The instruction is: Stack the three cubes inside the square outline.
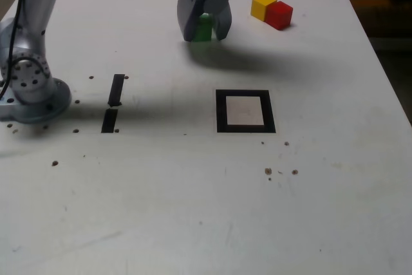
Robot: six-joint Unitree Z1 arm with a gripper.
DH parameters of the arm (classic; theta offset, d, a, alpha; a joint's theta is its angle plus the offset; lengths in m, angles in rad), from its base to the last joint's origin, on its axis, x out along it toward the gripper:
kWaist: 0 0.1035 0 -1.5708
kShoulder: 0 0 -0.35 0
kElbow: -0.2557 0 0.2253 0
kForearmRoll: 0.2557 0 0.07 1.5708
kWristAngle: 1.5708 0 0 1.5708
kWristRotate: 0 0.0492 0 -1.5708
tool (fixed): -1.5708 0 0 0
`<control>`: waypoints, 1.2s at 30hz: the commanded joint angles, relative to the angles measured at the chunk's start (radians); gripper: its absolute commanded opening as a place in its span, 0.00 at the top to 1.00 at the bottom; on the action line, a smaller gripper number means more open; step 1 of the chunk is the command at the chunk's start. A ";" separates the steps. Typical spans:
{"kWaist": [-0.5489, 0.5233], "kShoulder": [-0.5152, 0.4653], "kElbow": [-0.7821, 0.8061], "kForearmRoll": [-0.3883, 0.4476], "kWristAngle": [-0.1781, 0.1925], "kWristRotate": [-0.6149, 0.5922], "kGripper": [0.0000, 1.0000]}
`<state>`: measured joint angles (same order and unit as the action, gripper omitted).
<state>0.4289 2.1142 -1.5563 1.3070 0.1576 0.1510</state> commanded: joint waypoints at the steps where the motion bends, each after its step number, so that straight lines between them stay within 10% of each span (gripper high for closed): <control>1: 0.005 0.006 0.007 -0.006 -0.007 -0.001 0.44; 10: 0.005 0.001 0.005 -0.026 -0.005 0.008 0.10; 23: -0.078 0.037 -0.412 0.133 0.047 -0.036 0.07; 36: -0.091 0.272 -0.809 0.292 0.007 -0.242 0.08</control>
<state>0.3373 2.3822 -2.2772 1.5872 0.1658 -0.0861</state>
